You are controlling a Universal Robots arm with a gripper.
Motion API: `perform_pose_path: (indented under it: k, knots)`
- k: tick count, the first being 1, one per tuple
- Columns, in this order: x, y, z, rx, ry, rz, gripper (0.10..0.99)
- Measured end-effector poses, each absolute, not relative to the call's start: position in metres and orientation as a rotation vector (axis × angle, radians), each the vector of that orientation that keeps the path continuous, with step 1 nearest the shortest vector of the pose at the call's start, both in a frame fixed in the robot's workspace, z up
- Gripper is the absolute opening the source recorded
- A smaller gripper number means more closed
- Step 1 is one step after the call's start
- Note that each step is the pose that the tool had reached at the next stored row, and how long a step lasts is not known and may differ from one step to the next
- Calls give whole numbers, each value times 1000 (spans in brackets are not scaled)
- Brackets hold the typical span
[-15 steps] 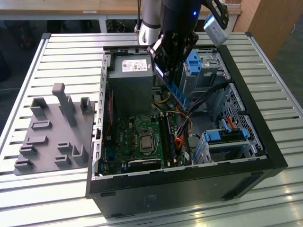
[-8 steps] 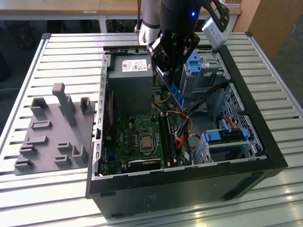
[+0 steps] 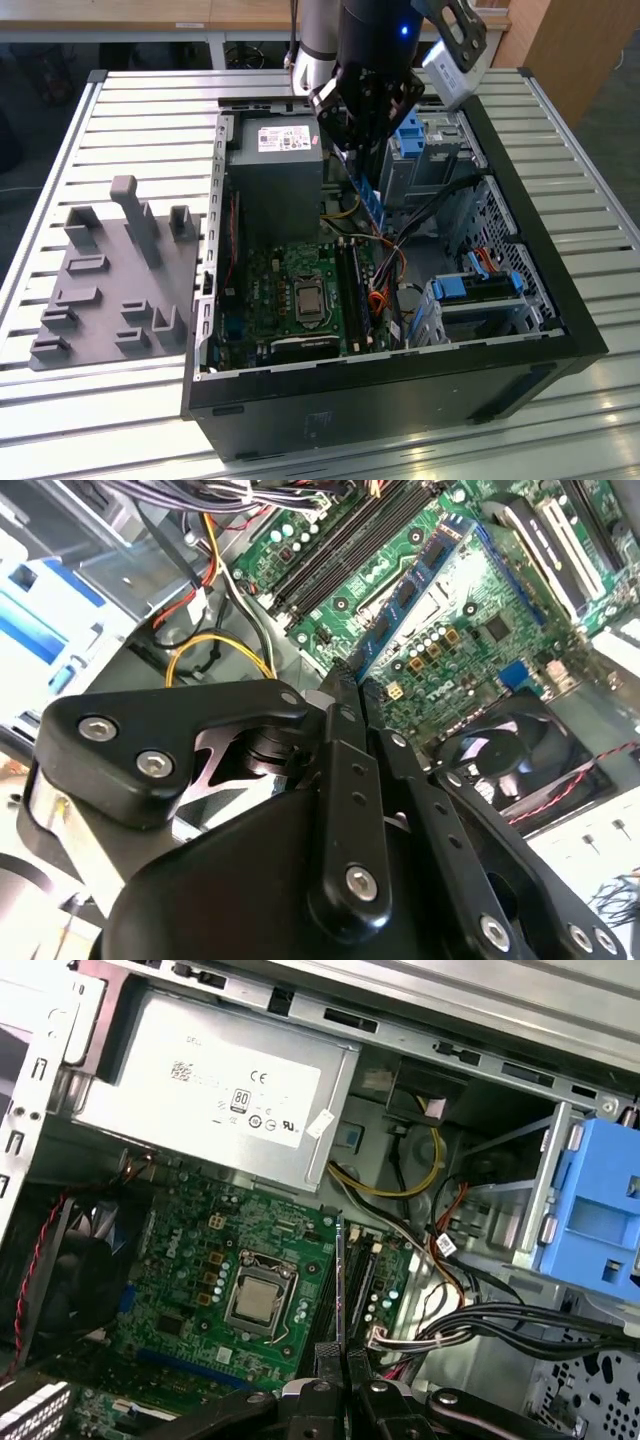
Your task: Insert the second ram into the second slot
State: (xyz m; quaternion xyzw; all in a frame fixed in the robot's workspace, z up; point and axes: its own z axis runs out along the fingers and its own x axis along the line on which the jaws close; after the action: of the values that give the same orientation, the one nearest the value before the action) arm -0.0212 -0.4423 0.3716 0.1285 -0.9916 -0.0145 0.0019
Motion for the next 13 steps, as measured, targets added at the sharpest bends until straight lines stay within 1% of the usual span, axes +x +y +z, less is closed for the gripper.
perform_pose_path:
  k: [13]
  knots:
    - [-21,-442,371,151,-3135,-31,137]
